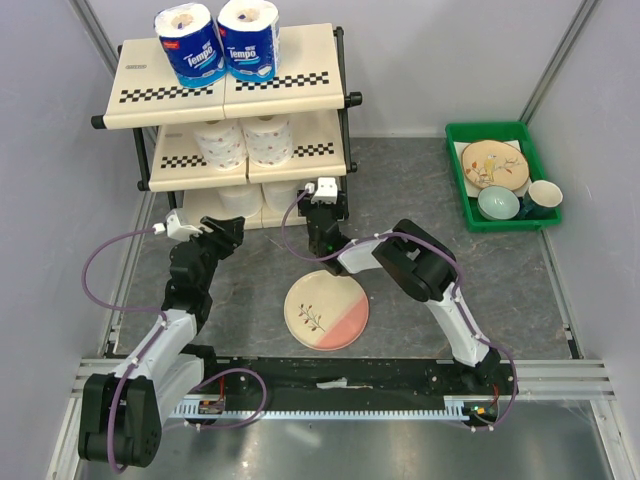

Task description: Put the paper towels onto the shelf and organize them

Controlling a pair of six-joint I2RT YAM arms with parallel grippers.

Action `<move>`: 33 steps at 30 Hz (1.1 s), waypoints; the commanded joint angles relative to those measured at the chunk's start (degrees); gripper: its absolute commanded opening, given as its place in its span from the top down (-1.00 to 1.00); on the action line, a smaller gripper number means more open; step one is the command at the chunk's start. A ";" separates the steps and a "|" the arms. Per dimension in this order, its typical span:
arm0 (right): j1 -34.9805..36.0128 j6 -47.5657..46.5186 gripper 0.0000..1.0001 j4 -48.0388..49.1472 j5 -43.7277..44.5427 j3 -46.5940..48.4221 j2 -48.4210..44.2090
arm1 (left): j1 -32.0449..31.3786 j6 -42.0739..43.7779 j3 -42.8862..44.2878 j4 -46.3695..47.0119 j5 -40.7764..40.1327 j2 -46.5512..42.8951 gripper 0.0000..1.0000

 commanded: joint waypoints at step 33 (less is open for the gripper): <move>-0.59 -2.17 -0.60 3.58 -9.35 -0.77 -3.12 | -0.02 1.78 4.13 -4.34 -2.08 -2.52 -0.36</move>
